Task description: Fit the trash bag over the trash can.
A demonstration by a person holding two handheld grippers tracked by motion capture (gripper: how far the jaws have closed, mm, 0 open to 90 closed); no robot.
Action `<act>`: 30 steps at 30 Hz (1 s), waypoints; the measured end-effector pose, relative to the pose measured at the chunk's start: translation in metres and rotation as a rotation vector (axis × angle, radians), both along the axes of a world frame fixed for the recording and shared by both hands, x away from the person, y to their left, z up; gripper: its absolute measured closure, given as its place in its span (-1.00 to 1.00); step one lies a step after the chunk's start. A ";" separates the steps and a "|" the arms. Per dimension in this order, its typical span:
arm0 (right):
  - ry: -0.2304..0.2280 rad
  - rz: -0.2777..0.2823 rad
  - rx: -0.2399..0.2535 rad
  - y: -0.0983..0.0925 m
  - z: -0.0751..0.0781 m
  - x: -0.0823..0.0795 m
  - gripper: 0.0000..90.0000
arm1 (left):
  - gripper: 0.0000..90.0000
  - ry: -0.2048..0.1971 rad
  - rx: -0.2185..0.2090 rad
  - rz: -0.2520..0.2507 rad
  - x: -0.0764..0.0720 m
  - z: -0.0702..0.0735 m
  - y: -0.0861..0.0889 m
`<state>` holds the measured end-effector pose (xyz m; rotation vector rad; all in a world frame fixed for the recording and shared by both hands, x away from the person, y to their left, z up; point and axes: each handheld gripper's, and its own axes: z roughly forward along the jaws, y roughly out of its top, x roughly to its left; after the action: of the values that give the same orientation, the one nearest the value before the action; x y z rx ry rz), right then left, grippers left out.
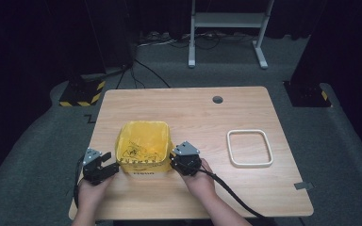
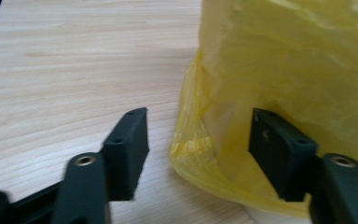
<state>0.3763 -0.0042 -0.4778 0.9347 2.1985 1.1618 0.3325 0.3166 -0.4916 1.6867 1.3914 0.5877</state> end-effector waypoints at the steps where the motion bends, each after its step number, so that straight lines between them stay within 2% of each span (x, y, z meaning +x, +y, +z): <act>1: -0.002 -0.004 0.000 -0.001 0.001 -0.002 0.21 | -0.18 0.008 0.003 0.007 -0.001 0.000 0.002; 4: -0.024 -0.011 -0.005 -0.017 0.004 -0.008 0.06 | -0.20 0.047 0.038 0.018 -0.004 0.004 0.010; 5: -0.030 -0.017 -0.004 -0.026 0.004 -0.010 0.02 | -0.22 0.082 0.066 0.015 -0.004 0.005 0.011; 7: -0.036 -0.035 -0.006 -0.048 0.002 -0.015 -0.03 | -0.25 0.125 0.098 0.019 -0.004 0.007 0.013; 10: -0.024 -0.057 -0.040 -0.079 -0.007 -0.022 -0.12 | -0.26 0.213 0.145 0.026 -0.003 0.010 0.015; 11: -0.013 -0.065 -0.055 -0.093 -0.012 -0.025 -0.14 | -0.26 0.238 0.161 0.028 -0.002 0.011 0.015; 12: 0.002 -0.071 -0.059 -0.101 -0.016 -0.027 -0.15 | -0.25 0.292 0.175 0.028 0.000 0.012 0.016; 13: 0.039 -0.078 -0.060 -0.116 -0.023 -0.030 -0.19 | -0.25 0.325 0.175 0.028 0.001 0.012 0.016; 14: 0.059 -0.088 -0.058 -0.124 -0.027 -0.032 -0.20 | -0.23 0.354 0.178 0.021 0.002 0.013 0.015; 16: 0.079 -0.102 -0.053 -0.135 -0.033 -0.036 -0.22 | -0.23 0.414 0.216 0.014 0.004 0.016 0.012; 17: 0.081 -0.105 -0.061 -0.140 -0.035 -0.038 -0.24 | -0.22 0.435 0.227 0.014 0.006 0.017 0.010; 20: 0.083 -0.113 -0.078 -0.148 -0.038 -0.043 -0.29 | -0.23 0.538 0.307 -0.003 0.012 0.021 0.003; 21: 0.079 -0.114 -0.086 -0.151 -0.038 -0.045 -0.31 | -0.23 0.567 0.318 -0.007 0.013 0.021 0.002; 22: 0.081 -0.115 -0.088 -0.152 -0.038 -0.046 -0.33 | -0.23 0.614 0.342 -0.001 0.016 0.020 0.000; 23: 0.081 -0.113 -0.083 -0.154 -0.038 -0.047 -0.34 | -0.24 0.644 0.354 -0.001 0.018 0.019 0.000; 24: 0.075 -0.113 -0.083 -0.155 -0.037 -0.048 -0.36 | -0.24 0.678 0.348 0.001 0.020 0.018 -0.001; 25: 0.071 -0.116 -0.081 -0.156 -0.037 -0.048 -0.37 | -0.24 0.706 0.365 -0.004 0.021 0.018 0.000; 26: 0.072 -0.115 -0.081 -0.157 -0.037 -0.049 -0.39 | -0.25 0.741 0.353 -0.001 0.023 0.016 -0.001; 27: 0.070 -0.114 -0.078 -0.158 -0.037 -0.050 -0.40 | -0.25 0.757 0.361 -0.005 0.025 0.017 -0.002; 29: 0.076 -0.114 -0.071 -0.159 -0.038 -0.052 -0.41 | -0.24 0.802 0.348 -0.007 0.028 0.020 -0.004; 30: 0.078 -0.110 -0.074 -0.159 -0.039 -0.052 -0.42 | -0.24 0.823 0.363 -0.009 0.030 0.020 -0.005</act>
<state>0.3244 -0.1636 -0.5168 1.0711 2.2045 1.0022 0.3625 0.3113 -0.4715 2.3773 1.9131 0.1202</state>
